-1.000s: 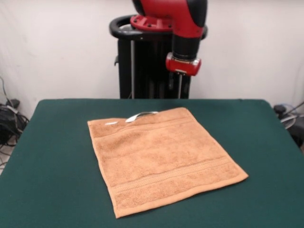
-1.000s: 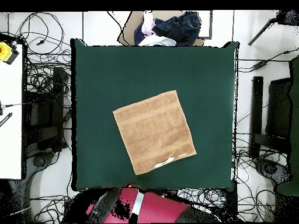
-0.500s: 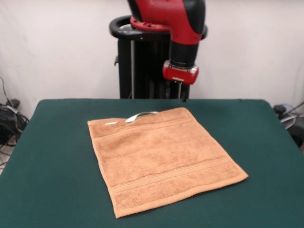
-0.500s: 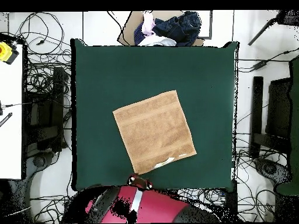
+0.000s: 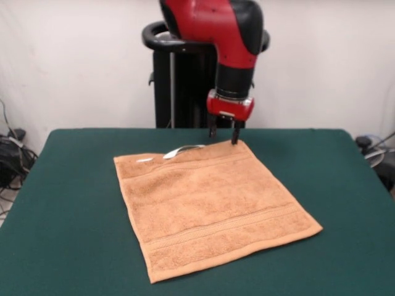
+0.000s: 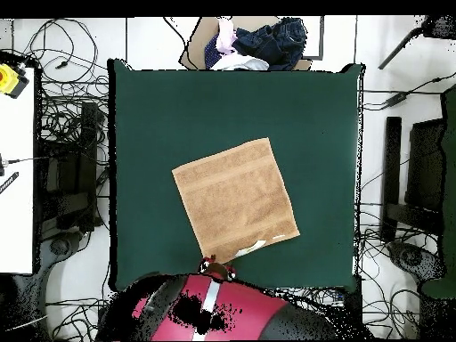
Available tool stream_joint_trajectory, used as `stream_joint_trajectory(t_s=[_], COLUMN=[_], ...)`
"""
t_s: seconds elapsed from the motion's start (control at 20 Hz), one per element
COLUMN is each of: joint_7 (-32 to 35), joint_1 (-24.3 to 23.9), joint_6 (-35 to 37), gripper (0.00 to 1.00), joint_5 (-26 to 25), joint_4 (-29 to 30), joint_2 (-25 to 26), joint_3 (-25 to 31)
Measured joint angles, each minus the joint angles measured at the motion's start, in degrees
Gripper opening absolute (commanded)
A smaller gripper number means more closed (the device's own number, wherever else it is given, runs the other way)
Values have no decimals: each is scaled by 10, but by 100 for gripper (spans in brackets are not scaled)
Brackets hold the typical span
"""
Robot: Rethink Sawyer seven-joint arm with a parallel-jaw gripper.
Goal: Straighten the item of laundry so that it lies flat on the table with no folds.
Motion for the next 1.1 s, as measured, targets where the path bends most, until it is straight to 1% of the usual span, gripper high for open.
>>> stream_joint_trajectory(t_s=[0.45,0.75,1.1], joint_7=[0,0,0], joint_1=[-28,-38,-54], joint_6=[0,0,0], gripper=[100,100,100], joint_5=[-24,-35,-58], joint_4=[-18,-36,-74], joint_2=[-16,-22,-9], joint_3=[-24,-38,-46])
